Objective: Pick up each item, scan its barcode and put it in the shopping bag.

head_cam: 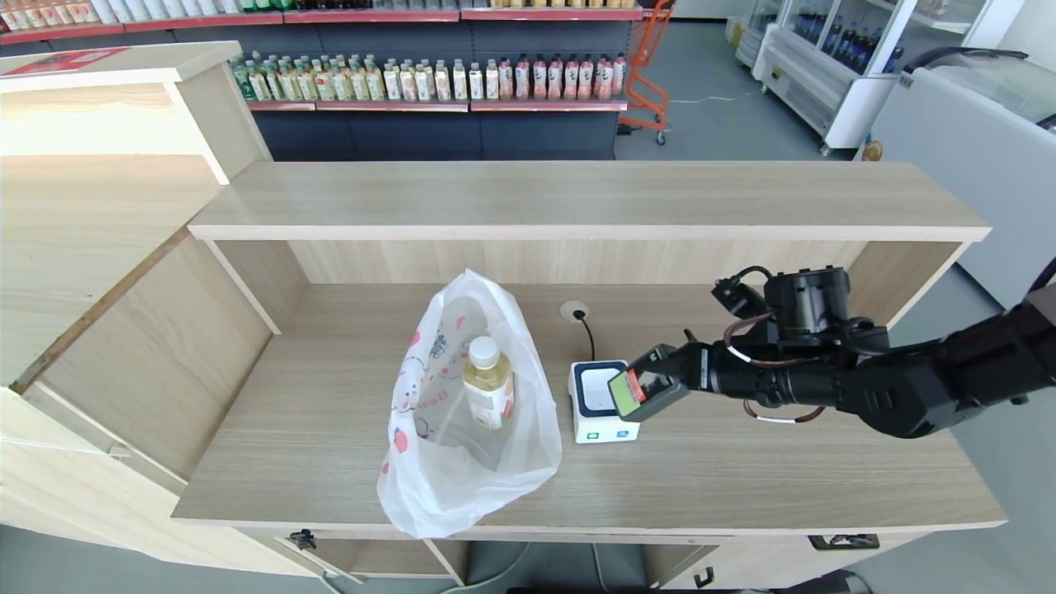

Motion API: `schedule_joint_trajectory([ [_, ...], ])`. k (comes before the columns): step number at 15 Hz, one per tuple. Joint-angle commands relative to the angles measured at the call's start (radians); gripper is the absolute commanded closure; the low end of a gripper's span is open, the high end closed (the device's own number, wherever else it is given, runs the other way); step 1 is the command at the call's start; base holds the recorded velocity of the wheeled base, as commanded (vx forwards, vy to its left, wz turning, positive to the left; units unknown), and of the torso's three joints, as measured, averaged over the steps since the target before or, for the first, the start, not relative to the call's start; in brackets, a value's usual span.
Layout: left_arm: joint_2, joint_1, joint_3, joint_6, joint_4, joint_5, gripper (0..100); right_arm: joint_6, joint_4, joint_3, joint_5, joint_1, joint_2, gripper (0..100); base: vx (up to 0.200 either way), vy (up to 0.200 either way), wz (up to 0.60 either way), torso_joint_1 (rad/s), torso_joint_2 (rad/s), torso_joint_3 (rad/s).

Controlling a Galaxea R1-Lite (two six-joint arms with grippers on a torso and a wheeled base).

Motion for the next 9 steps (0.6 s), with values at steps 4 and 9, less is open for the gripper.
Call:
schedule_joint_trajectory([
  [4, 0.000, 0.000, 0.000, 0.002, 0.000, 0.000, 0, 0.002, -0.029, -0.071, -0.010, 0.026, 0.116, 100, 0.000, 0.000, 0.00, 0.000, 0.00, 0.000],
  [9, 0.000, 0.000, 0.000, 0.002, 0.000, 0.000, 0, 0.003, -0.081, -0.111, -0.010, 0.037, 0.189, 100, 0.000, 0.000, 0.00, 0.000, 0.00, 0.000],
])
